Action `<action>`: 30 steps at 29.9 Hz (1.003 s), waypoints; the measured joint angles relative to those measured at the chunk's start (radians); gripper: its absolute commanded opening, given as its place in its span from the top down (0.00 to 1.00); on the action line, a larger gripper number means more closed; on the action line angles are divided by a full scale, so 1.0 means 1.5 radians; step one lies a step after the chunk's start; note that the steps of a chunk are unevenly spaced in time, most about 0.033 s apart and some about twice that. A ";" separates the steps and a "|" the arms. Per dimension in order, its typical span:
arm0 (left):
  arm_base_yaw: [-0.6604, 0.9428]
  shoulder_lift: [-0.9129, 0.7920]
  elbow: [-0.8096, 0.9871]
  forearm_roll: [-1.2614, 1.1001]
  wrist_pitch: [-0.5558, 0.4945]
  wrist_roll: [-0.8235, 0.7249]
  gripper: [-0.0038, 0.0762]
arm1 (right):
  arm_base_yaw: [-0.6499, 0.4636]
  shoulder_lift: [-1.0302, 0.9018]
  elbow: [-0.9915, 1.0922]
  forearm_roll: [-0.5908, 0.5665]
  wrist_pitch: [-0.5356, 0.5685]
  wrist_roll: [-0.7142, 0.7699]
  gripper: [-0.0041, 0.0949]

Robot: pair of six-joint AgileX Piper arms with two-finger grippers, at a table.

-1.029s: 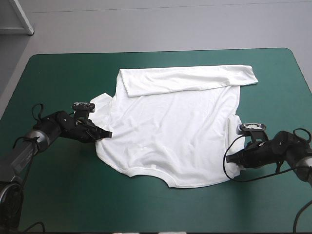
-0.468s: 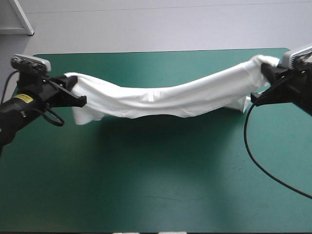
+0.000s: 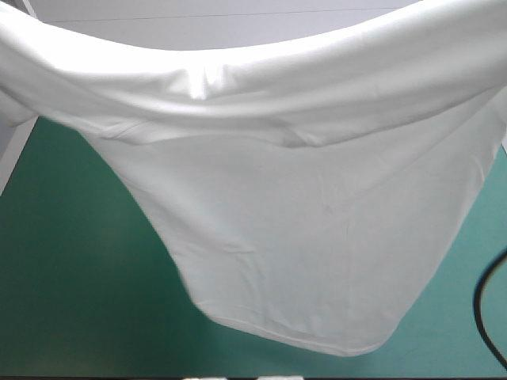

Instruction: Fold the cloth

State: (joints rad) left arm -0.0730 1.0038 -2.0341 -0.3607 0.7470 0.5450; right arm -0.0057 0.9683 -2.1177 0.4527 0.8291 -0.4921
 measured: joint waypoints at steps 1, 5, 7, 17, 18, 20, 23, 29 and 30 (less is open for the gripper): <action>0.000 -0.001 -0.032 0.004 0.004 0.000 0.93 | 0.000 -0.001 -0.021 0.003 0.000 -0.003 0.96; 0.000 -0.006 -0.133 0.009 0.009 0.002 0.93 | 0.000 -0.006 -0.113 0.007 -0.002 -0.011 0.96; 0.000 -0.006 -0.157 0.009 0.012 0.005 0.93 | 0.000 -0.009 -0.140 0.009 -0.005 -0.013 0.96; 0.000 0.016 -0.141 0.013 0.038 0.007 0.93 | 0.000 -0.010 -0.118 -0.009 0.001 -0.014 0.96; 0.000 0.025 -0.127 0.015 0.040 0.007 0.93 | 0.000 -0.009 -0.109 -0.012 0.001 -0.014 0.96; 0.000 0.043 -0.095 0.018 0.046 0.007 0.93 | 0.000 -0.008 -0.083 -0.014 0.004 -0.014 0.96; 0.000 0.070 -0.038 0.020 0.051 0.007 0.93 | 0.000 -0.004 -0.027 -0.018 0.006 -0.014 0.96; 0.000 0.144 0.086 0.021 0.050 0.007 0.93 | 0.000 0.036 0.133 -0.049 -0.006 -0.006 0.96; 0.000 0.163 0.107 0.021 0.043 0.007 0.93 | 0.000 0.053 0.164 -0.053 -0.015 -0.005 0.96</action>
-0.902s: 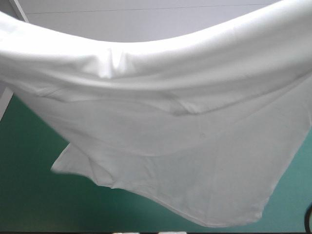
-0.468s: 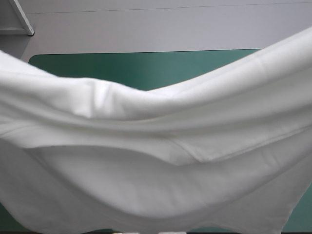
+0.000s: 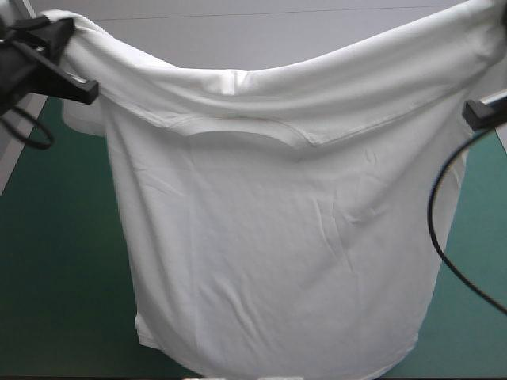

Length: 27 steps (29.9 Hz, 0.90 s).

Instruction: Fold the cloth

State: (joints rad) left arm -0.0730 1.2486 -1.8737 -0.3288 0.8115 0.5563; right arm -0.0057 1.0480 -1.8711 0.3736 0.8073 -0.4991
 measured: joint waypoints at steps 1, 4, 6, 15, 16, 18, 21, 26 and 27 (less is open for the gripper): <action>0.000 0.017 0.020 0.000 -0.009 0.001 0.93 | 0.000 0.021 0.024 -0.004 -0.008 0.001 0.97; 0.000 0.099 0.064 0.001 -0.060 0.003 0.93 | 0.000 0.100 0.094 -0.013 -0.043 0.001 0.98; 0.000 0.168 0.078 0.002 -0.107 0.006 0.93 | 0.000 0.175 0.117 -0.017 -0.069 -0.003 0.98; -0.008 0.438 0.052 -0.020 -0.239 0.058 0.93 | 0.000 0.498 0.045 -0.026 -0.174 -0.021 0.97; -0.009 0.456 0.046 -0.024 -0.241 0.061 0.93 | 0.000 0.522 0.028 -0.026 -0.174 -0.021 0.97; -0.013 0.493 0.033 -0.035 -0.248 0.065 0.93 | 0.000 0.575 -0.007 -0.025 -0.173 -0.021 0.97; -0.013 0.527 0.026 -0.041 -0.249 0.070 0.90 | 0.000 0.643 -0.054 -0.020 -0.155 -0.021 0.95; -0.013 0.556 0.024 -0.041 -0.227 0.073 0.67 | 0.000 0.728 -0.107 -0.018 -0.122 -0.011 0.64; -0.013 0.558 0.024 -0.041 -0.221 0.073 0.61 | 0.000 0.738 -0.112 -0.018 -0.119 -0.008 0.54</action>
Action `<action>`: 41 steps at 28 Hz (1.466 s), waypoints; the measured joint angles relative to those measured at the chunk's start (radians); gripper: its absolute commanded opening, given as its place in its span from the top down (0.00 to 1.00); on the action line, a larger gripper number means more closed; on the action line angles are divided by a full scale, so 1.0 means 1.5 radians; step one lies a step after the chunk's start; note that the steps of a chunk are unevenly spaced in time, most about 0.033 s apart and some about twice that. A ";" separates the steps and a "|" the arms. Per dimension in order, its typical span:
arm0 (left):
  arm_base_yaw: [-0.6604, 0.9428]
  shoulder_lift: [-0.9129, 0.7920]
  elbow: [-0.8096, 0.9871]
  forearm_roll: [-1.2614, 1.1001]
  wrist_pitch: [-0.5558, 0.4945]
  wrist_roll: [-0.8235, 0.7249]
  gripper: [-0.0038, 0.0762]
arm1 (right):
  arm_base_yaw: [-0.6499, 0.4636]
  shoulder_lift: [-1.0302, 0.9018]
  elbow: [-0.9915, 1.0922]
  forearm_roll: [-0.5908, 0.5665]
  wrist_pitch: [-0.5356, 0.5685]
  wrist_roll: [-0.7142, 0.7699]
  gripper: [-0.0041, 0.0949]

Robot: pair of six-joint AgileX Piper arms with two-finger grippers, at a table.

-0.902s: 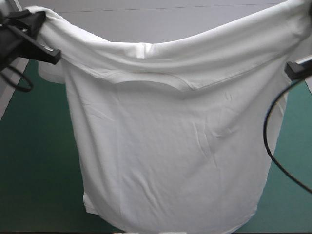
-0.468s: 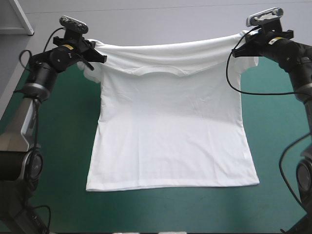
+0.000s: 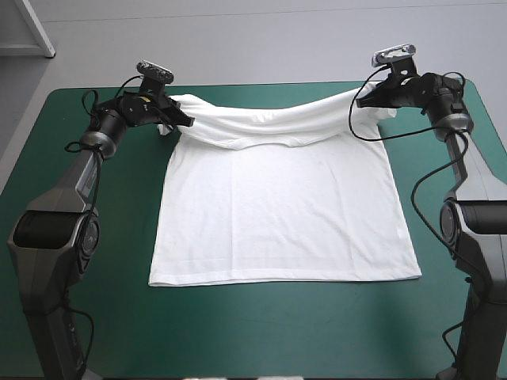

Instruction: Fold the cloth

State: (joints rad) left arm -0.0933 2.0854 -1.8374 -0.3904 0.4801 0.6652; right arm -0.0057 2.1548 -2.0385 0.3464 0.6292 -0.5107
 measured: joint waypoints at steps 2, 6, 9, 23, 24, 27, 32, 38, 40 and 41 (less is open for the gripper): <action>0.000 0.001 0.000 0.000 0.007 -0.005 0.53 | 0.000 0.008 -0.002 0.000 0.008 0.006 0.38; 0.000 -0.006 -0.001 0.001 0.026 -0.011 0.53 | -0.001 -0.003 -0.009 0.000 0.034 0.014 0.33; 0.000 -0.035 -0.001 0.007 0.062 -0.015 0.53 | -0.008 -0.045 -0.013 0.000 0.066 0.021 0.37; 0.001 -0.403 0.154 0.058 0.214 -0.192 0.54 | -0.053 -0.378 -0.022 0.000 0.375 0.133 0.60; 0.001 -0.435 0.180 0.058 0.216 -0.201 0.54 | -0.054 -0.396 -0.019 0.000 0.385 0.145 0.61; 0.001 -0.518 0.257 0.058 0.233 -0.216 0.54 | -0.054 -0.446 0.011 0.006 0.396 0.162 0.61; 0.001 -0.627 0.466 0.057 0.293 -0.247 0.54 | -0.054 -0.533 0.151 0.043 0.398 0.162 0.61; 0.001 -0.682 0.727 0.028 0.236 -0.256 0.54 | -0.054 -0.658 0.421 0.045 0.343 0.133 0.61; 0.001 -0.678 0.767 0.023 0.215 -0.257 0.54 | -0.054 -0.688 0.475 0.045 0.323 0.125 0.61; 0.001 -0.676 0.780 0.020 0.207 -0.258 0.54 | -0.054 -0.697 0.497 0.045 0.313 0.123 0.61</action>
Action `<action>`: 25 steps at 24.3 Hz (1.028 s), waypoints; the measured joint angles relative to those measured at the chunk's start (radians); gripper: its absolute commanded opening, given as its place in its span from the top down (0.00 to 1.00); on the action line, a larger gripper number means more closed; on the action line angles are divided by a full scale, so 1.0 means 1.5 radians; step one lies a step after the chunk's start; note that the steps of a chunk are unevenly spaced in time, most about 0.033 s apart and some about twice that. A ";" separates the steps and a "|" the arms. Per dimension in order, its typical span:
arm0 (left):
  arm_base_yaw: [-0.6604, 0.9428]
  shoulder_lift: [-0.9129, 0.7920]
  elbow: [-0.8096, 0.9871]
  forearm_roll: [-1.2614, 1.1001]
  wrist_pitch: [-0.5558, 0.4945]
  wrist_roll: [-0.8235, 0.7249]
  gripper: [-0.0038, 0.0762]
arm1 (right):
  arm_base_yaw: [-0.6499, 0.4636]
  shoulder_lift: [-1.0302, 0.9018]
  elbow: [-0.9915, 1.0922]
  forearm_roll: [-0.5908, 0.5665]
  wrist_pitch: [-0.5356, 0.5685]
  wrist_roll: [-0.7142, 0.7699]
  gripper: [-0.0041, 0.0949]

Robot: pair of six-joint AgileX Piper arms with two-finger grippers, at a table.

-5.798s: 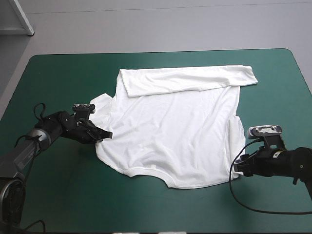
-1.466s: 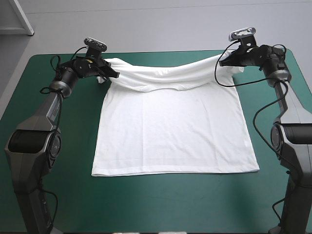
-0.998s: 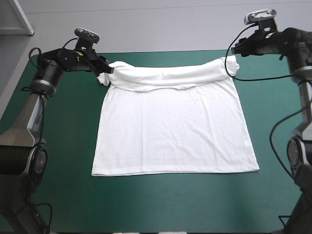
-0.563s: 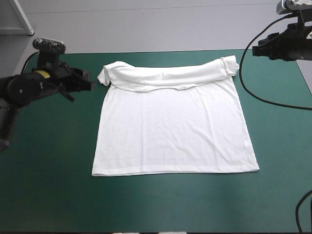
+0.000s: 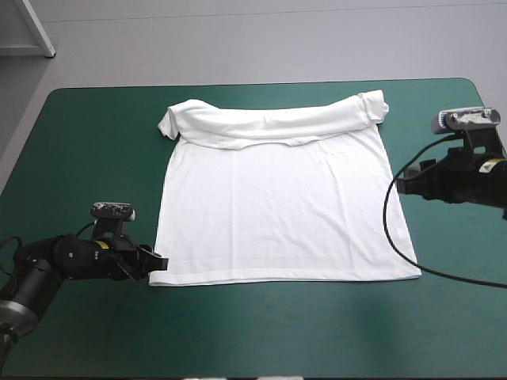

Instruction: Fold the cloth

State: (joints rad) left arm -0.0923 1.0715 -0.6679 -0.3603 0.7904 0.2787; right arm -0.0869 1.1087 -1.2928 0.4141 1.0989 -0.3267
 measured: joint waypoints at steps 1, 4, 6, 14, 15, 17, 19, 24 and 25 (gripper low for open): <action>0.000 0.003 0.013 -0.004 -0.010 0.000 0.54 | 0.000 -0.010 0.019 0.000 -0.008 -0.002 0.61; 0.000 0.018 0.044 -0.015 -0.040 0.000 0.54 | 0.000 -0.026 0.060 0.000 -0.026 -0.005 0.61; 0.000 0.040 0.061 -0.015 -0.044 0.002 0.54 | 0.000 -0.026 0.067 0.000 -0.028 -0.005 0.61; 0.000 0.125 0.065 -0.078 -0.083 0.075 0.54 | 0.000 -0.026 0.067 0.001 -0.033 -0.005 0.61; 0.000 0.132 0.063 -0.084 -0.084 0.083 0.54 | 0.000 -0.026 0.067 0.001 -0.033 -0.005 0.61; 0.001 0.142 0.058 -0.090 -0.082 0.094 0.57 | 0.000 -0.026 0.067 0.001 -0.034 -0.005 0.61; 0.001 0.149 0.055 -0.091 -0.078 0.104 0.65 | 0.000 -0.026 0.067 0.000 -0.030 -0.005 0.61; 0.005 0.155 0.053 -0.088 -0.077 0.136 0.93 | 0.000 -0.026 0.067 -0.024 -0.015 -0.004 0.61; 0.005 0.157 0.053 -0.088 -0.078 0.141 0.93 | 0.000 -0.026 0.067 -0.038 -0.009 0.001 0.61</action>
State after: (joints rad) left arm -0.0847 1.3063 -0.5889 -0.4922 0.6736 0.4899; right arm -0.0869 1.0703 -1.1919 0.3575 1.0856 -0.3254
